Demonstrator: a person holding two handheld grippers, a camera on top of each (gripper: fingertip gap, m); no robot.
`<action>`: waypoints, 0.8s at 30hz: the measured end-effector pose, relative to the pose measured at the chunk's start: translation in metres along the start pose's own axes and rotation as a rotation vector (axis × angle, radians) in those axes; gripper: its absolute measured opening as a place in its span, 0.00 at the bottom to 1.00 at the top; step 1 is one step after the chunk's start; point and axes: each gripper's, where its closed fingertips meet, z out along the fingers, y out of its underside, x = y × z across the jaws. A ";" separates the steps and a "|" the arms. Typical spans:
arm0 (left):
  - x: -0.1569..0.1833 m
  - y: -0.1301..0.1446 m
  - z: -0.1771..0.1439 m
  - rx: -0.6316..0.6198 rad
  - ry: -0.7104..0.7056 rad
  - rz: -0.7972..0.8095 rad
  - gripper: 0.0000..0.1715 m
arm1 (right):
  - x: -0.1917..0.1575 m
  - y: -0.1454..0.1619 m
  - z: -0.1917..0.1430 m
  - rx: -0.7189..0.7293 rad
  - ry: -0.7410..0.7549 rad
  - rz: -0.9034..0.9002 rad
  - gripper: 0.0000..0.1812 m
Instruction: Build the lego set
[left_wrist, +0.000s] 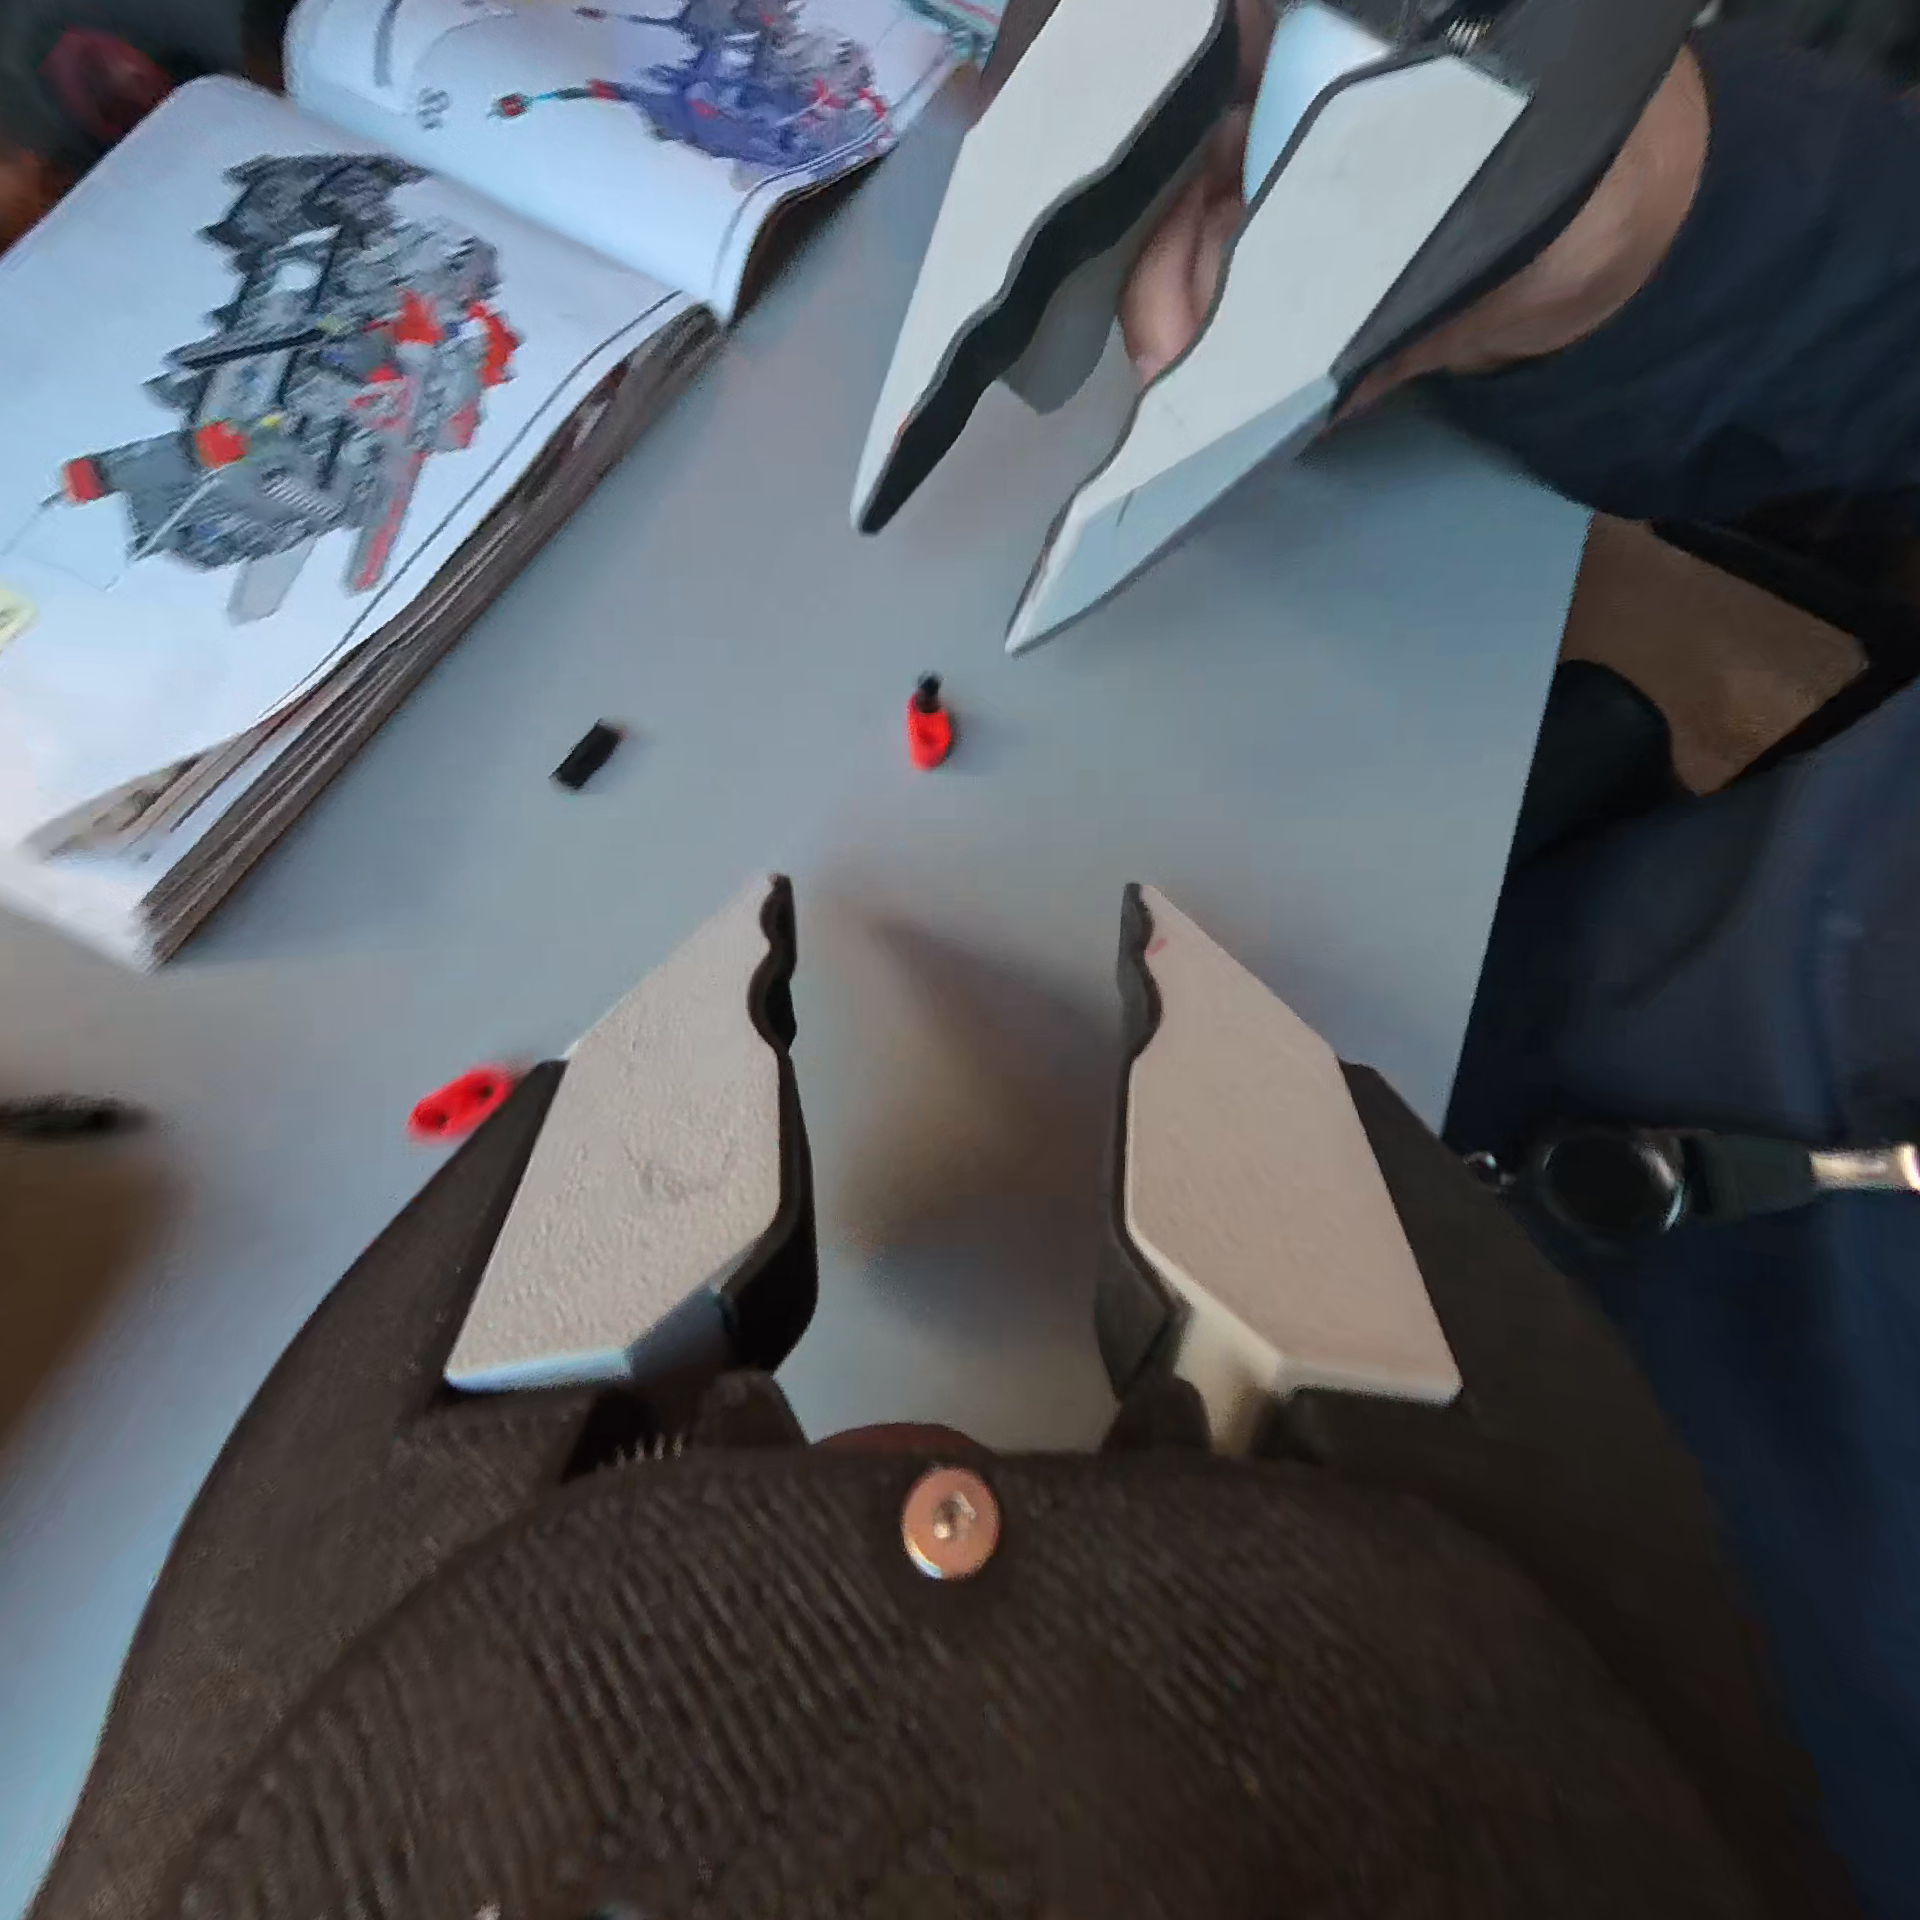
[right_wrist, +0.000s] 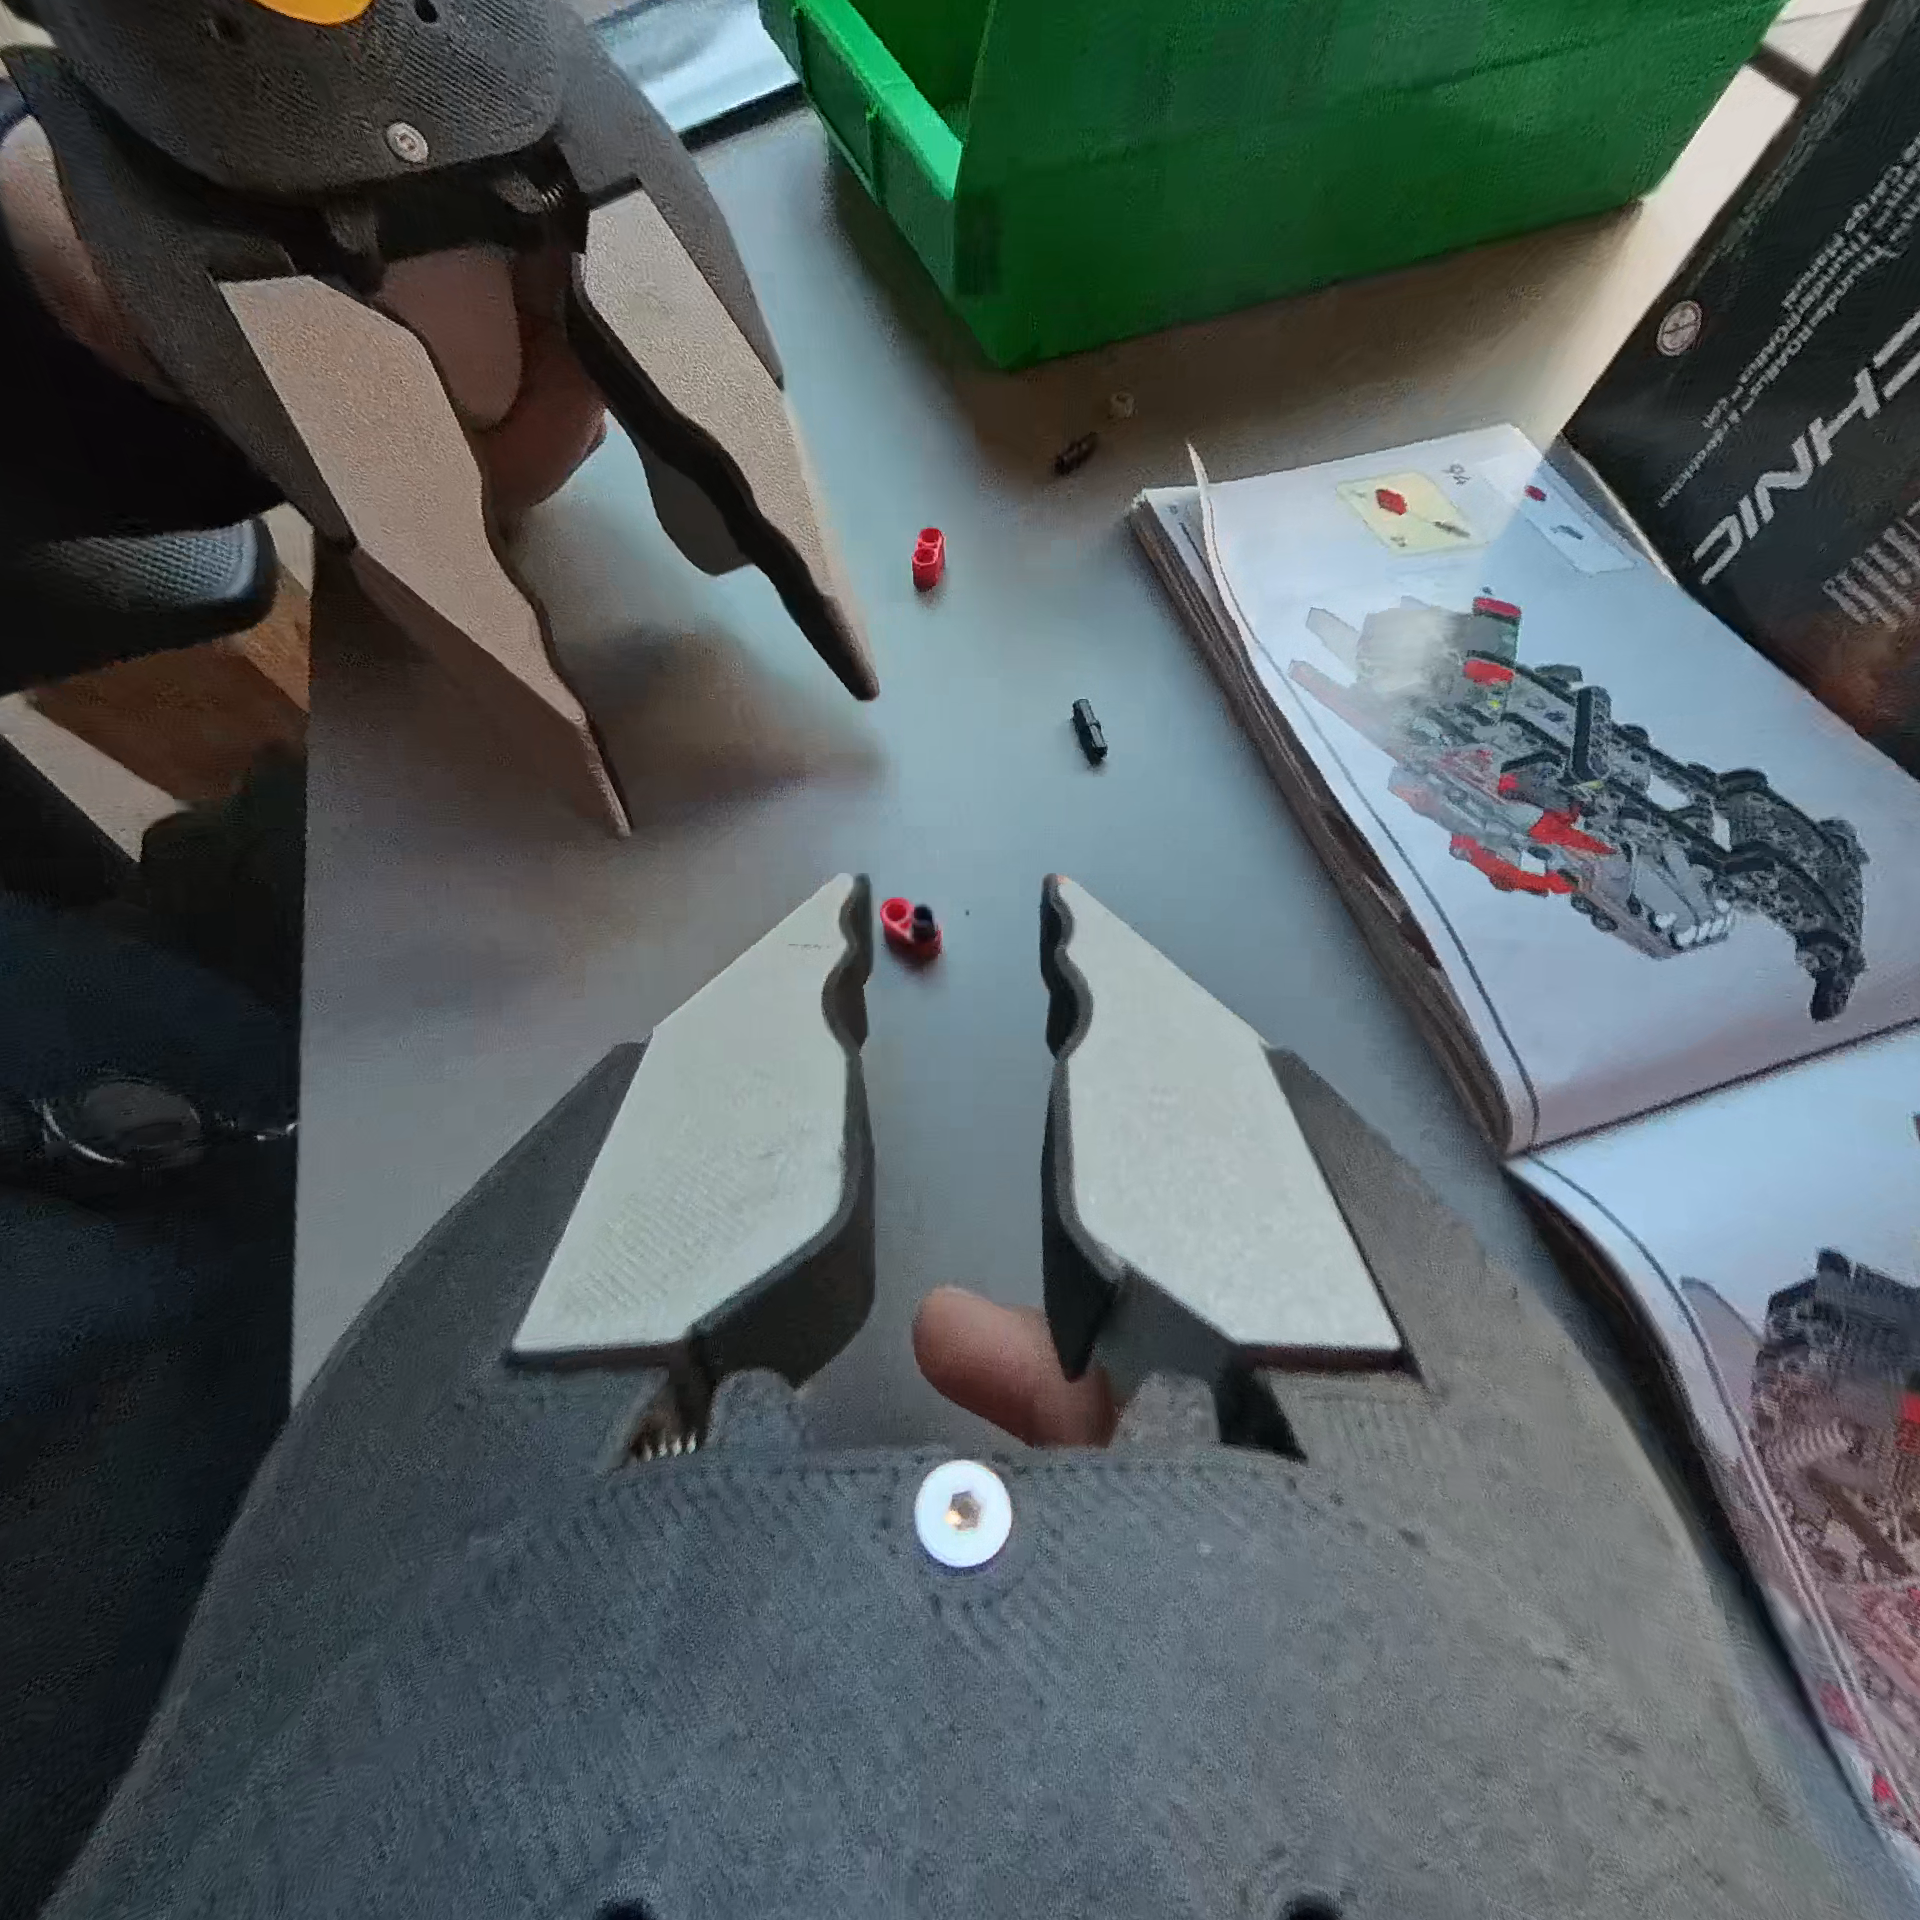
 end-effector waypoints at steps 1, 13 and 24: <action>-0.005 0.005 -0.009 0.004 -0.021 -0.011 0.35 | 0.001 -0.005 0.004 -0.007 -0.009 -0.007 0.13; -0.085 0.030 -0.034 -0.112 -0.262 -0.038 0.23 | 0.033 -0.014 0.061 -0.211 -0.002 -0.111 0.10; -0.069 0.021 -0.018 -0.095 -0.189 -0.067 0.07 | 0.021 -0.019 0.060 -0.144 -0.022 -0.247 0.00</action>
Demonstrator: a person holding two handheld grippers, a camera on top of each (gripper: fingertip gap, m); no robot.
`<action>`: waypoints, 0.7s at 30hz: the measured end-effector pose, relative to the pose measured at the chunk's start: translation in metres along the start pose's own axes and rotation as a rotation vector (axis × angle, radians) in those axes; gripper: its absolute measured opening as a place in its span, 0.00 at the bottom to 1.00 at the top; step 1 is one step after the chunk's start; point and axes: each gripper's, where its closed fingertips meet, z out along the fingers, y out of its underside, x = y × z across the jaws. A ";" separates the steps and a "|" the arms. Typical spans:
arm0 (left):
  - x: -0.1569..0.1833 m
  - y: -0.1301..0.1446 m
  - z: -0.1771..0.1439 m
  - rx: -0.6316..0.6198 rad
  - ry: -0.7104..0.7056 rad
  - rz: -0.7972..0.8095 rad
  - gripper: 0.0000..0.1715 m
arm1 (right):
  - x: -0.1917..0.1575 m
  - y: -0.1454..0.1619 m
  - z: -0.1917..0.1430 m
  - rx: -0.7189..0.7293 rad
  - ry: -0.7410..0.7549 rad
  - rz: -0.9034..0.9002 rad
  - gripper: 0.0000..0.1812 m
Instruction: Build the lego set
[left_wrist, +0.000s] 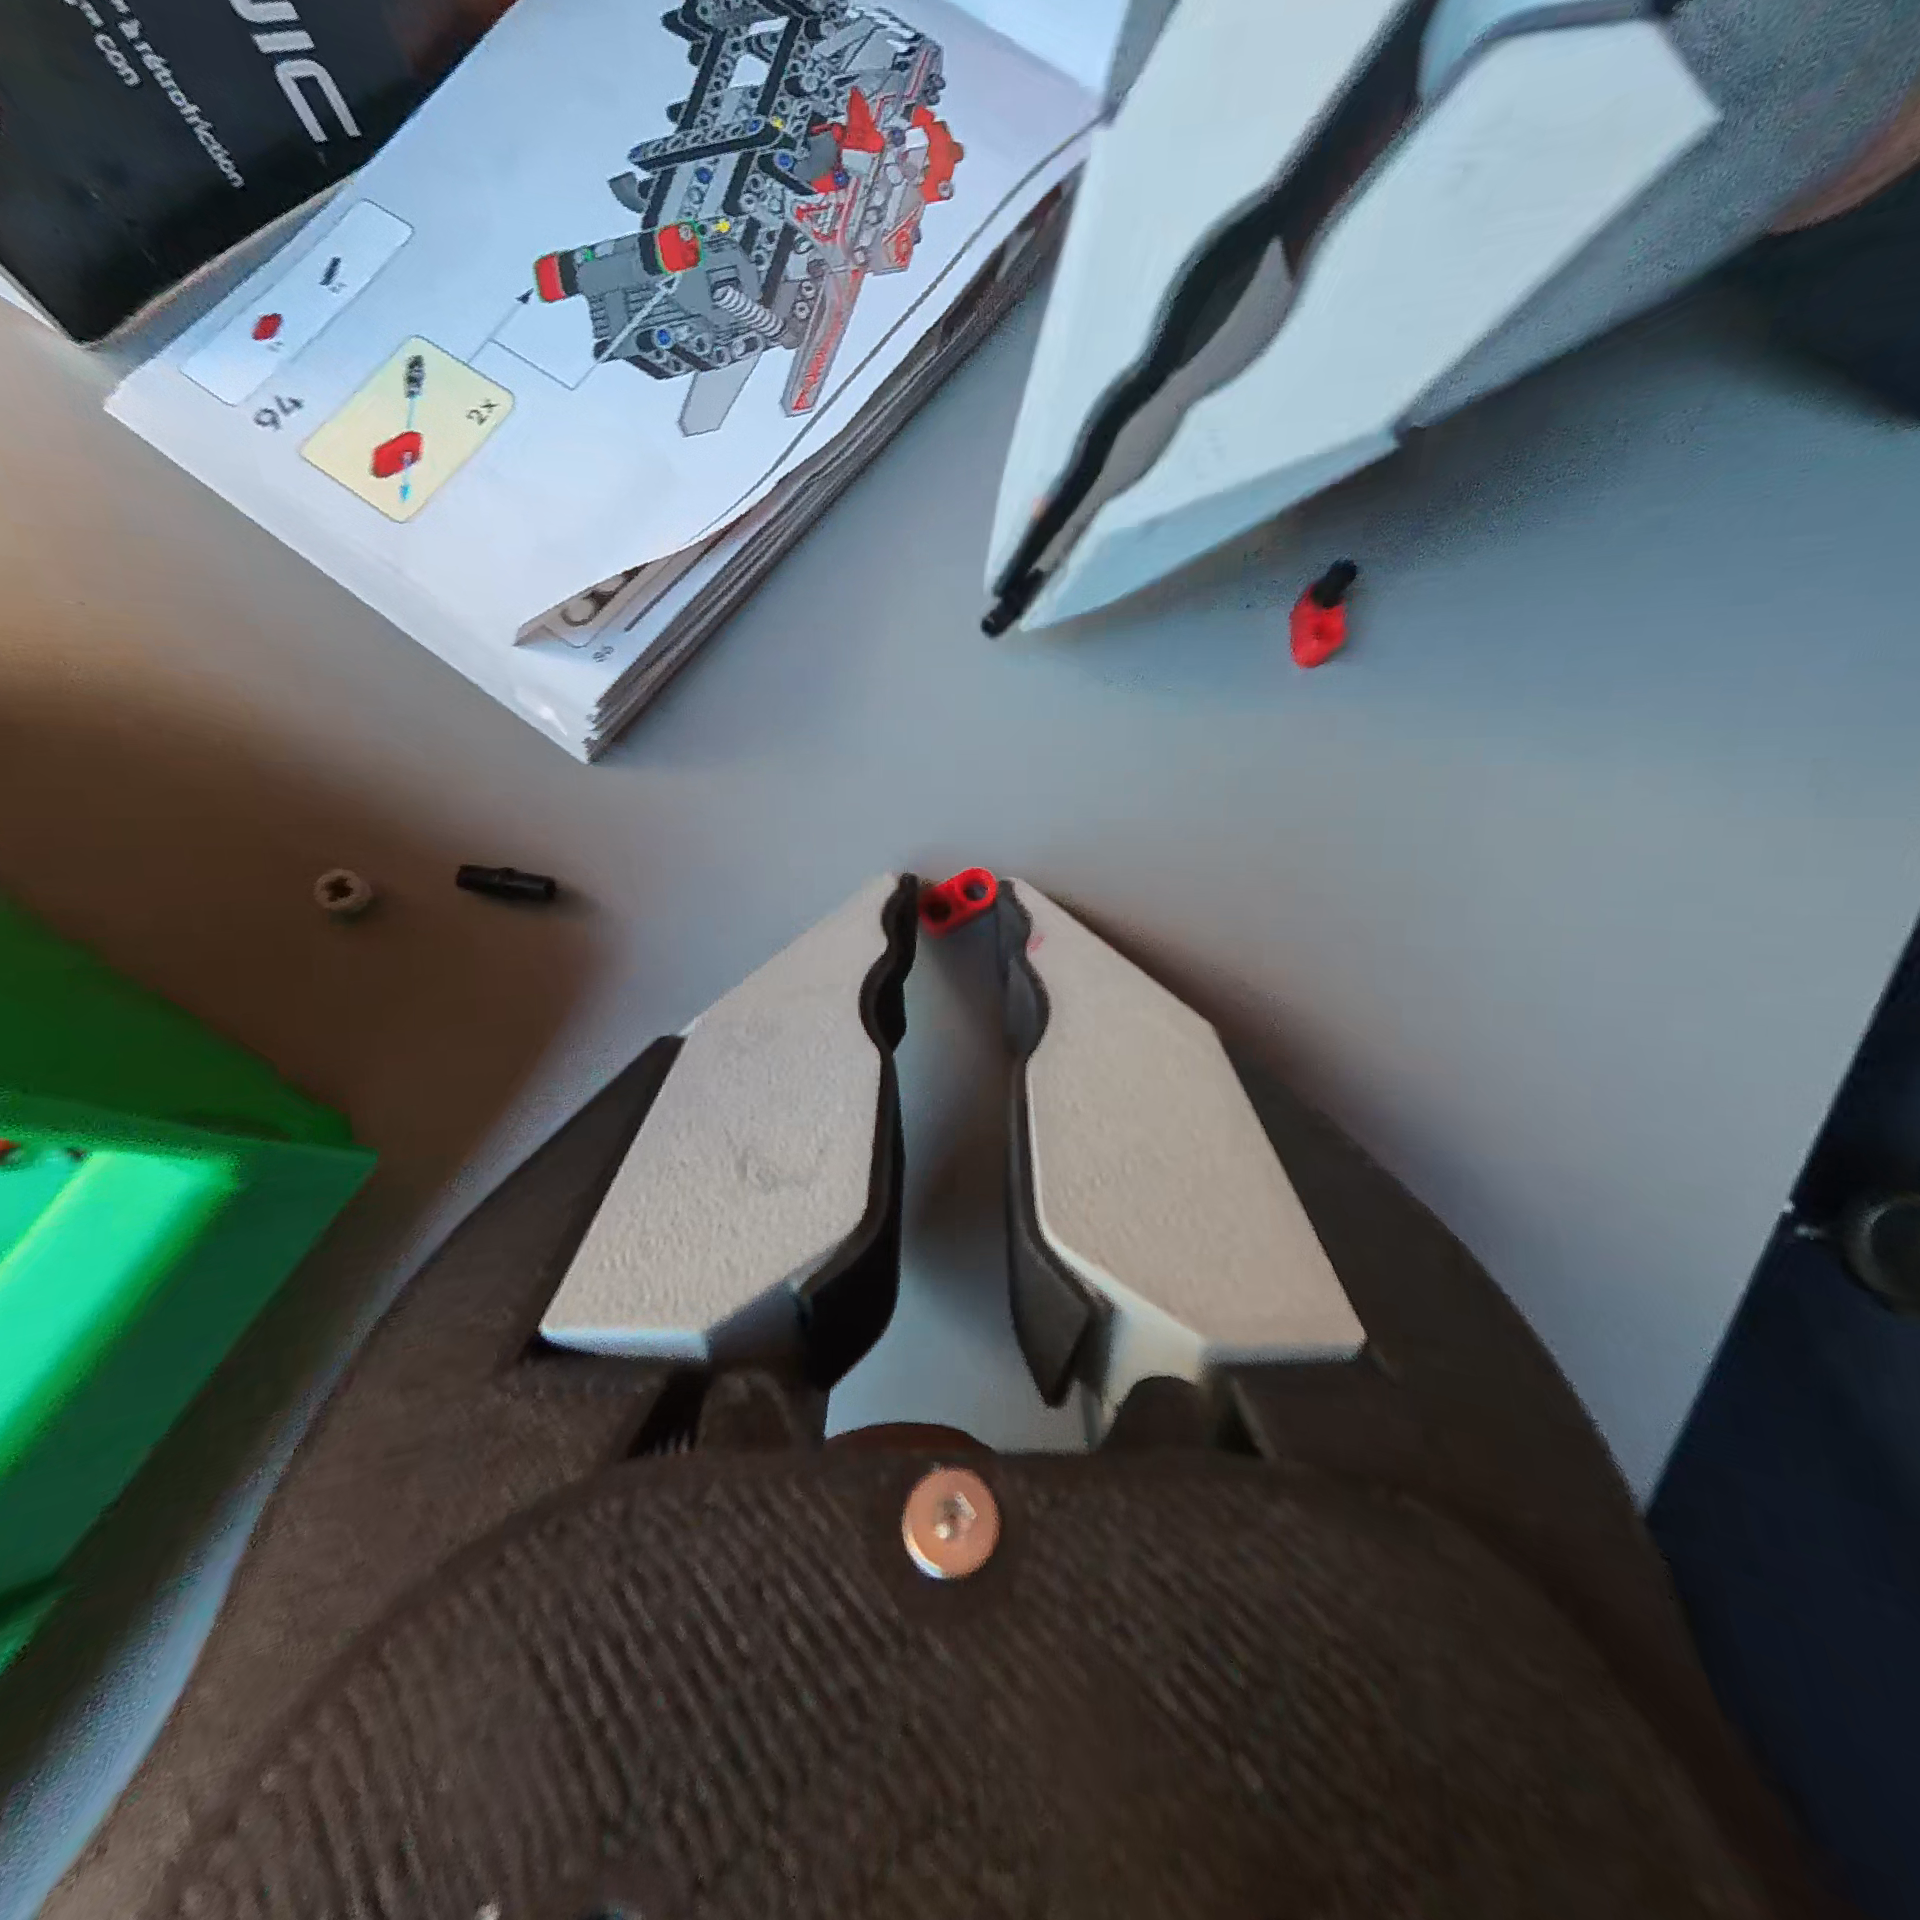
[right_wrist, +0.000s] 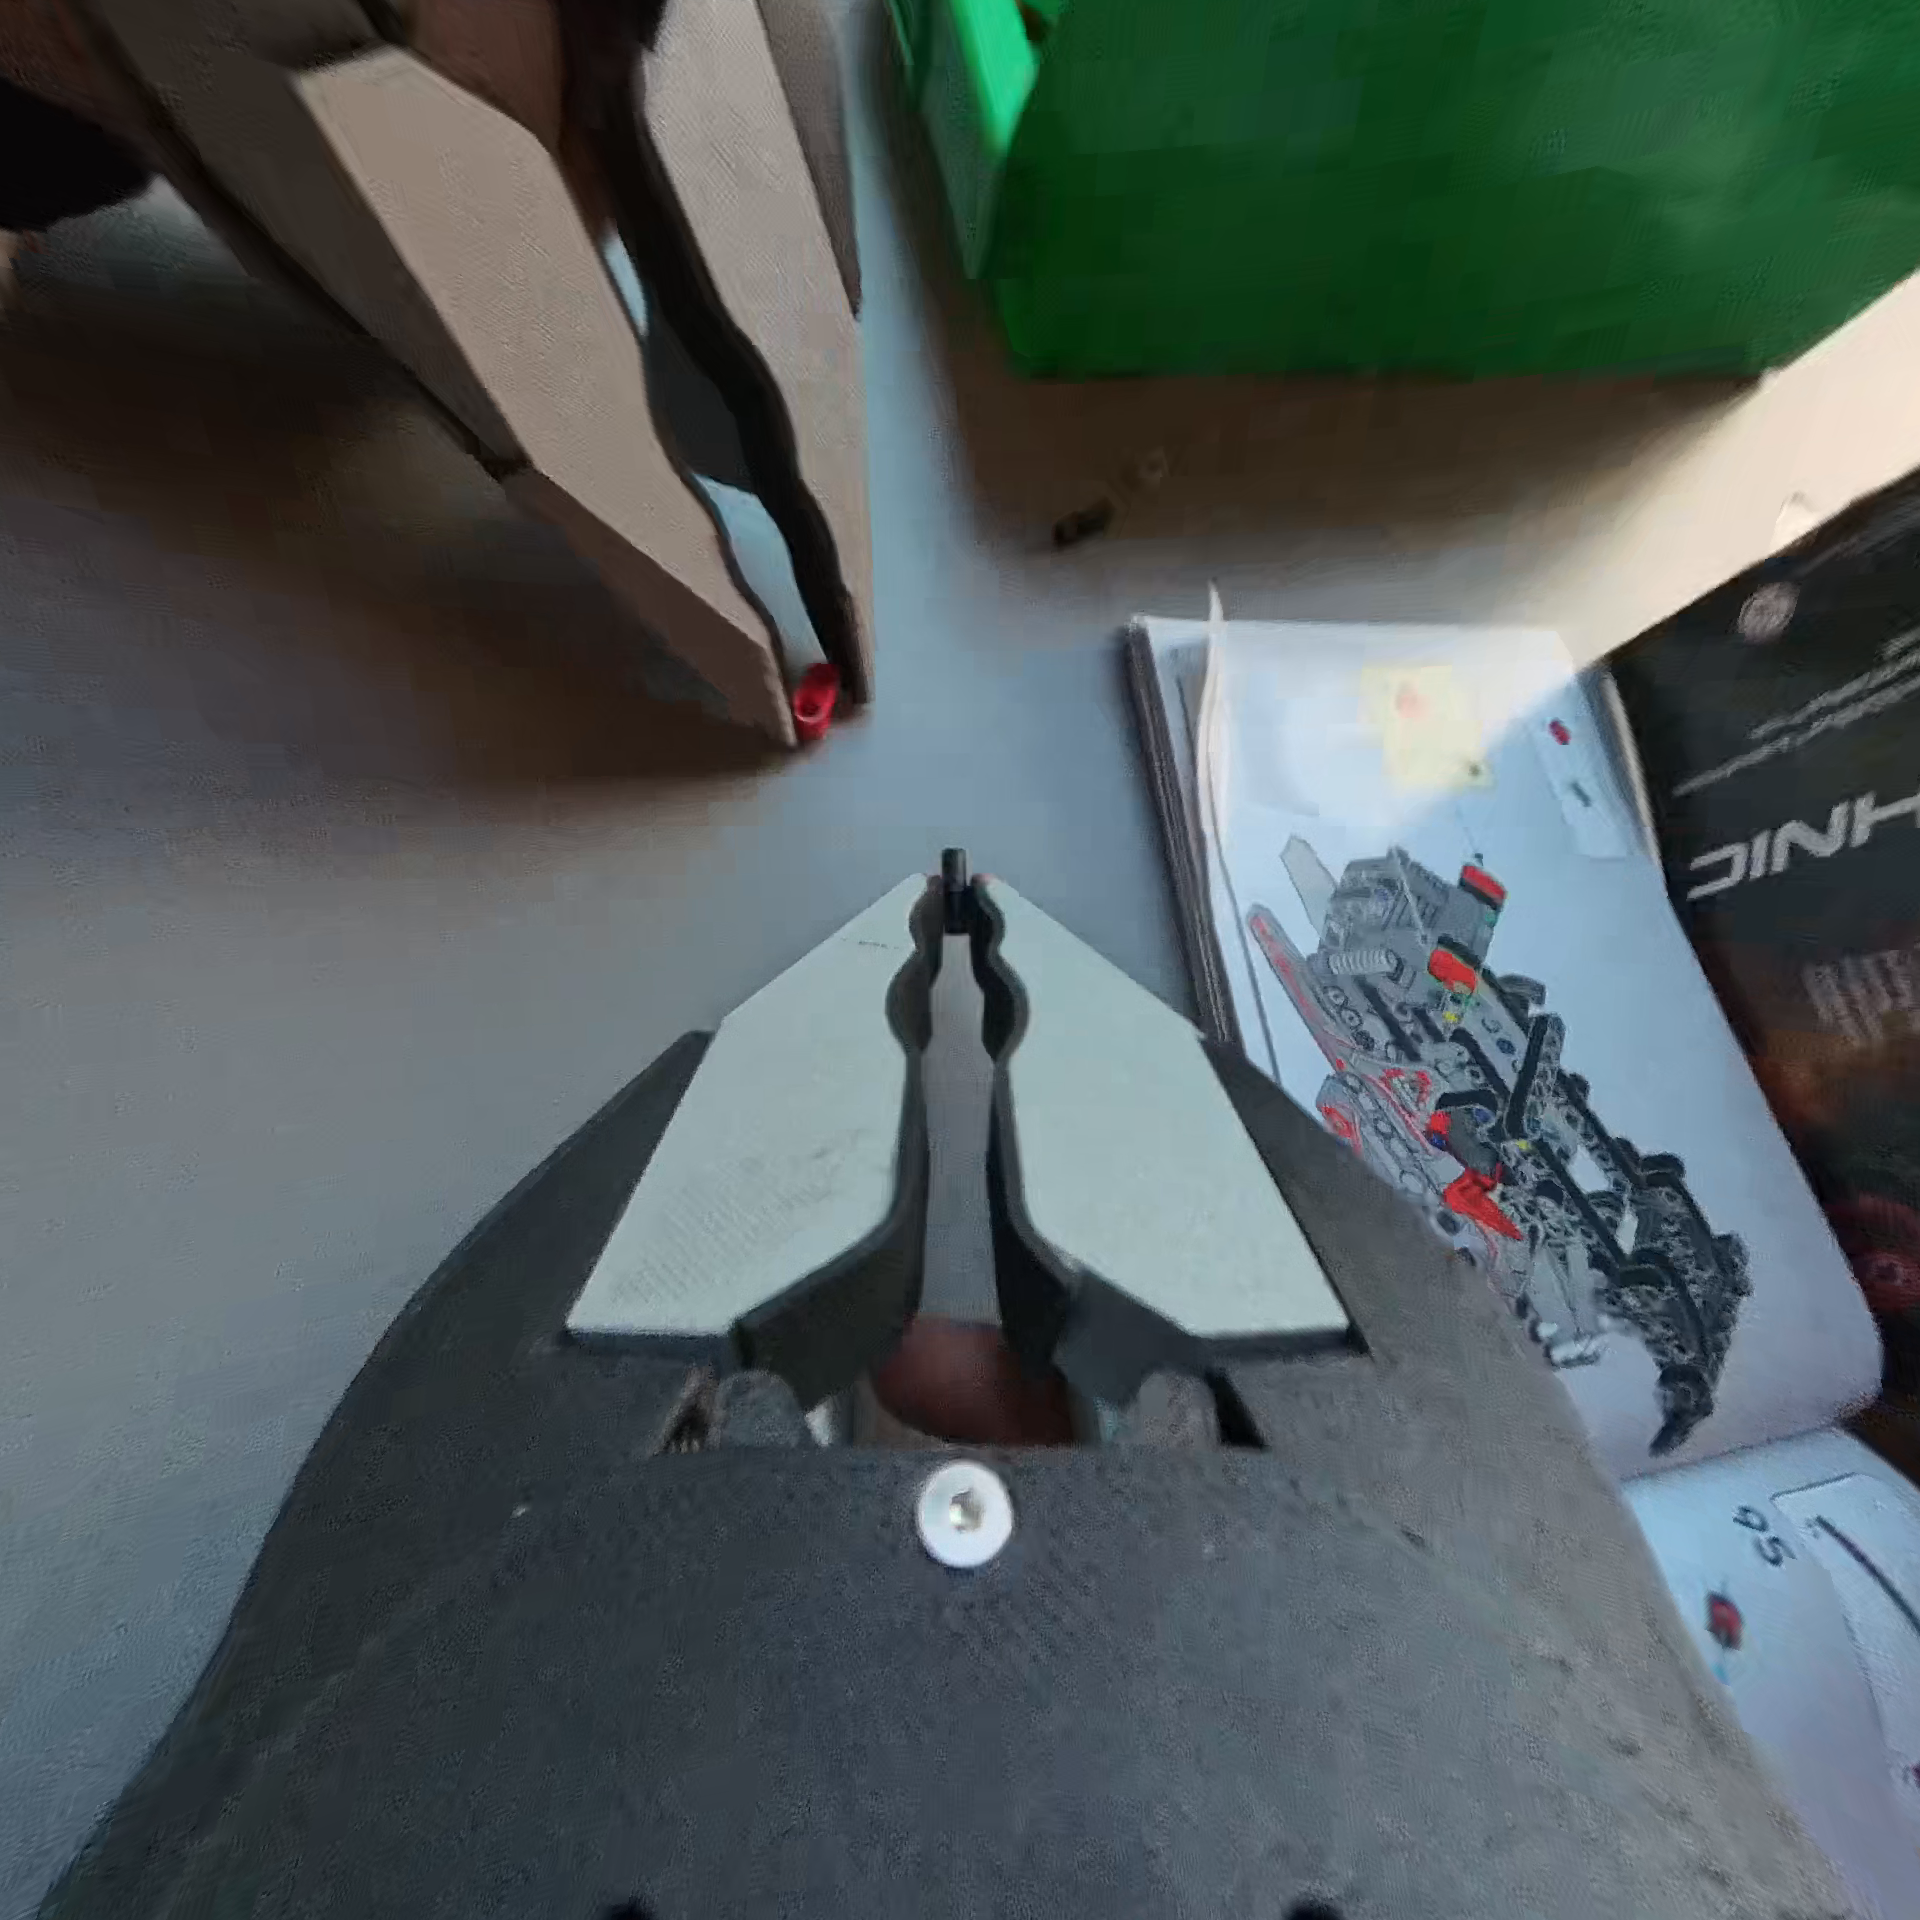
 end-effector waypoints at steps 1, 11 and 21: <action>0.005 -0.001 0.002 0.007 0.002 -0.015 0.07 | -0.005 -0.005 -0.006 0.033 0.018 -0.051 0.00; 0.036 -0.004 0.005 0.027 -0.009 -0.055 0.21 | -0.044 -0.018 -0.061 0.152 0.390 -0.584 0.00; 0.057 -0.021 -0.023 0.141 0.017 0.018 0.12 | -0.049 -0.020 -0.068 0.174 0.429 -0.626 0.00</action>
